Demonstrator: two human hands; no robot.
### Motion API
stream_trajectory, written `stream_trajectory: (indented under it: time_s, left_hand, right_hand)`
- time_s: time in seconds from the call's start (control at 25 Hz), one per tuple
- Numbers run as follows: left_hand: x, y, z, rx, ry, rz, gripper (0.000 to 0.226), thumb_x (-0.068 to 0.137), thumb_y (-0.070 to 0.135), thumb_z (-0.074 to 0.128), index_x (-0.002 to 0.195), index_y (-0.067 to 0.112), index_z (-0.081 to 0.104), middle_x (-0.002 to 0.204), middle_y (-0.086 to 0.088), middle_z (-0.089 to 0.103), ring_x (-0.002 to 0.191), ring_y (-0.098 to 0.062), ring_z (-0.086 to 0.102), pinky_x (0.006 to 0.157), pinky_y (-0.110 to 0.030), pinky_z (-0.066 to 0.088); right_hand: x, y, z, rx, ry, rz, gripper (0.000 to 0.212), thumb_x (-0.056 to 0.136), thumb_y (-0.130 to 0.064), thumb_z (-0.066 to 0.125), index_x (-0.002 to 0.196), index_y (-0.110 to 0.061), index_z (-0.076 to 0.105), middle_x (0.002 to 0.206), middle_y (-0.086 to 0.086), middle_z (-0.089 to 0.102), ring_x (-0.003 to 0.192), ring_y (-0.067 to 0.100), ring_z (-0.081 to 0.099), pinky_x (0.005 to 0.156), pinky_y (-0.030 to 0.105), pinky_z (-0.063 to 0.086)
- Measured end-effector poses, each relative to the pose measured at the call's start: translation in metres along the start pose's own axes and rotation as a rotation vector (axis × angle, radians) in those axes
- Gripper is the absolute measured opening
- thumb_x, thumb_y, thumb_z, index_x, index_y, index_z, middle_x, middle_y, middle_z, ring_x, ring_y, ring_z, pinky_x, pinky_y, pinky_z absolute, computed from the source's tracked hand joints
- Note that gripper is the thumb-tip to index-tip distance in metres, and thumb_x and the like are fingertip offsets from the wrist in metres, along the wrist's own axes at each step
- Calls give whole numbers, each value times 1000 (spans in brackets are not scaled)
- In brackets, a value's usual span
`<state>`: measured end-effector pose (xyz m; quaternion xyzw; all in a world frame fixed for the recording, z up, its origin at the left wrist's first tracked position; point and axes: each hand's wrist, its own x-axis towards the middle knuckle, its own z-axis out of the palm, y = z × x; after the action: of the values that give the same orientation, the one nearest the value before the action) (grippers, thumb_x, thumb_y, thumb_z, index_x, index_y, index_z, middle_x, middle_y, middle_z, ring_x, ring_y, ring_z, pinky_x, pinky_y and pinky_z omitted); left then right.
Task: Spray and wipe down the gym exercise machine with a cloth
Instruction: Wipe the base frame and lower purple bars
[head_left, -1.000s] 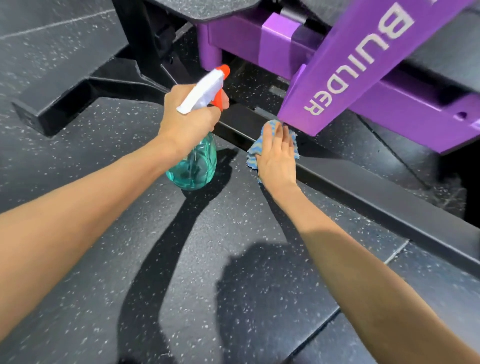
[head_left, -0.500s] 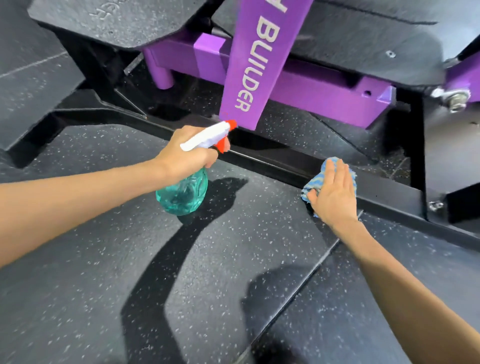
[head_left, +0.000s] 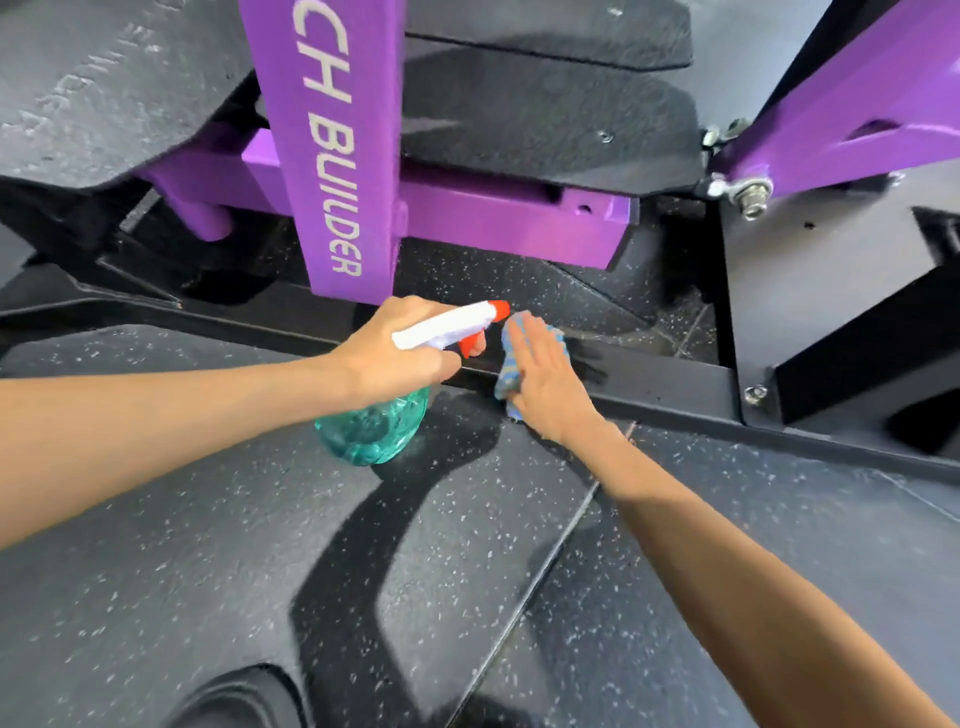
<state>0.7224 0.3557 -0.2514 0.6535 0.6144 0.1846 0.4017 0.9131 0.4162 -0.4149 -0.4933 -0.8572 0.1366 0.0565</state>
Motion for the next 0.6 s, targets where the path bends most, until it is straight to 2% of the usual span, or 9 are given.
stream_trajectory:
  time_s: [0.08,0.2,0.32,0.36,0.4,0.44,0.48,0.56,0.6]
  left_hand:
    - [15,3,1,-38,-17,17,23,71,7,58,89,15,69,55,14,57,46,-3,43,50,-17,36]
    - [34,6,7,-103,-63,52,34,57,18,50,86,19,69,75,-9,65,54,-9,45,56,-25,38]
    - [49,6,12,-171,-72,68,36,54,15,48,83,16,70,78,-16,65,52,-10,43,50,-23,35]
    - [55,9,14,-201,-77,76,36,54,14,48,83,16,70,83,-16,67,53,-10,44,49,-21,36]
    - [61,13,15,-233,-79,83,35,57,12,50,84,16,71,89,-15,69,54,-10,45,48,-19,37]
    - [69,16,17,-259,-60,91,32,62,9,53,86,16,72,92,-13,70,53,-8,46,48,-17,38]
    - [74,21,20,-272,-33,101,29,66,5,54,87,15,72,92,-10,71,50,-5,46,48,-16,38]
    - [82,35,30,-262,-26,138,26,68,5,54,83,18,71,84,-3,72,48,-1,46,52,-18,39]
    - [84,42,35,-258,-34,155,25,68,5,54,80,21,70,79,1,70,49,0,48,54,-18,40]
  right_hand:
    - [-39,41,-9,-9,59,118,93,69,0,73,146,5,22,152,26,22,141,41,20,114,48,24]
    - [-93,102,-35,-139,72,349,88,73,2,68,147,2,21,151,24,24,141,37,22,112,46,28]
    - [-107,112,-59,-196,-7,499,75,86,3,55,147,6,11,153,27,13,144,39,11,118,43,15]
    - [-99,104,-64,-208,-33,503,80,82,1,61,144,12,12,150,33,14,142,45,13,117,47,16]
    - [-89,90,-65,-251,-118,513,89,71,-2,73,139,20,19,144,41,21,136,53,22,113,54,23]
    - [-77,72,-63,-291,-116,457,95,60,-4,80,133,24,28,137,46,29,129,58,31,107,58,31]
    - [-61,53,-56,-291,-117,379,94,62,-6,79,134,24,27,137,46,27,129,59,30,107,59,32]
    - [-39,20,-46,-231,-188,254,83,87,-9,59,144,15,3,150,37,1,140,50,3,117,52,8]
    - [-34,18,-42,-239,-153,227,80,92,-9,52,145,10,-5,153,32,-6,142,45,-5,118,49,0]
